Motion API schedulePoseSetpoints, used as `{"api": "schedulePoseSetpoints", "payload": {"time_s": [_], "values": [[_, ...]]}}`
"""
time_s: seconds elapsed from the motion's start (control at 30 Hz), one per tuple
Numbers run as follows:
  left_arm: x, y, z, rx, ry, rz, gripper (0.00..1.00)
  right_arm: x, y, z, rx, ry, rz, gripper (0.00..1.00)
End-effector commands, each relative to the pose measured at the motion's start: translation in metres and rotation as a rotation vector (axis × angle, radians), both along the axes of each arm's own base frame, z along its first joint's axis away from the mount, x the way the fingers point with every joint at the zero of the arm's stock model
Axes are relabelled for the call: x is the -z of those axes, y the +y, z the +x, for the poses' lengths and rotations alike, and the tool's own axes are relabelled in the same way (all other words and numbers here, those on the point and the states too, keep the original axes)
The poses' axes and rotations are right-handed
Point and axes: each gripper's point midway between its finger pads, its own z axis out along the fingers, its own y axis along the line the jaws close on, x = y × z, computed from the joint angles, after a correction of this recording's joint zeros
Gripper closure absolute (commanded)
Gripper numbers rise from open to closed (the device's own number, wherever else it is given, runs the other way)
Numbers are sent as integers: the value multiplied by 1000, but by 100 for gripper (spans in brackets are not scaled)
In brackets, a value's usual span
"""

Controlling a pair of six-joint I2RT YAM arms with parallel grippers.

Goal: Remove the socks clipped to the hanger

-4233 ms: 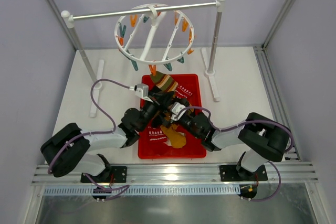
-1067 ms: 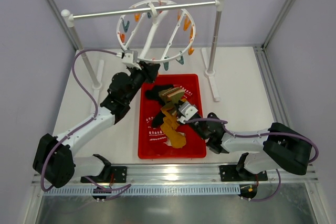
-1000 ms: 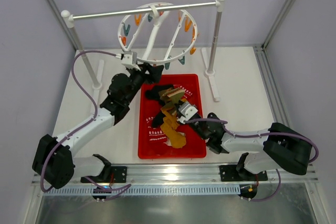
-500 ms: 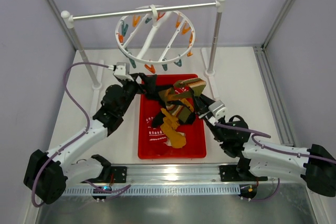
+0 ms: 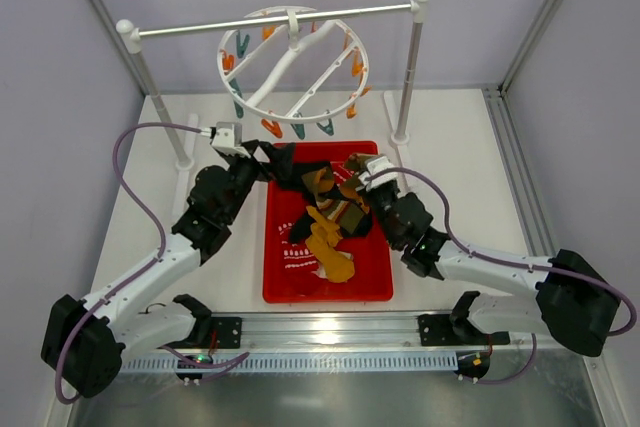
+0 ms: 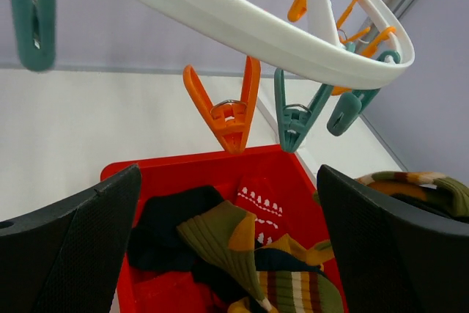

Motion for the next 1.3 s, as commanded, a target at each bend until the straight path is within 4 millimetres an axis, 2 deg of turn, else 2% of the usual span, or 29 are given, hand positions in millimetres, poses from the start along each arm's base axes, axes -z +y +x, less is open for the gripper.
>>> {"api": "schedulePoseSetpoints", "payload": {"time_s": [0.0, 0.13, 0.43, 0.47, 0.57, 0.6, 0.63, 0.77, 0.93, 1.0, 1.07, 1.17, 1.23, 1.27], "values": [[-7, 7, -4, -14, -28, -3, 0, -7, -5, 18, 15, 39, 110, 95], [-7, 9, -6, -20, -32, -8, 0, 4, -1, 28, -4, 81, 97, 95], [-7, 11, -6, -29, -32, -4, 1, 25, 29, 33, -105, 186, 28, 94], [-7, 12, -6, -30, -32, -4, 1, 27, 30, 34, -103, 196, 22, 88], [-7, 13, -8, -32, -34, -5, 0, 31, 33, 34, -109, 222, 16, 56], [-8, 14, -9, -33, -36, -5, 0, 32, 33, 33, -114, 231, 20, 16], [-9, 15, -9, -36, -38, -7, 0, 32, 34, 31, -125, 234, 21, 3], [-9, 18, -10, -48, -40, -11, 0, 22, 37, 19, -167, 217, 40, 0], [-8, 18, -10, -48, -38, -15, 0, -2, 43, -12, -265, 153, 67, 0], [-8, 18, -10, -48, -37, -14, 0, -5, 45, -21, -290, 142, 72, 0], [-6, 18, -10, -52, -33, -14, 0, -19, 44, -31, -307, 105, 92, 0], [-5, 21, -12, -59, -36, -12, 0, -34, 35, -42, -303, 61, 122, 0], [-7, 25, -13, -76, -44, -14, 0, -38, 21, -41, -254, 36, 140, 0], [-5, 27, -14, -83, -42, -10, 0, -52, 12, -44, -235, -4, 179, 0]]}}
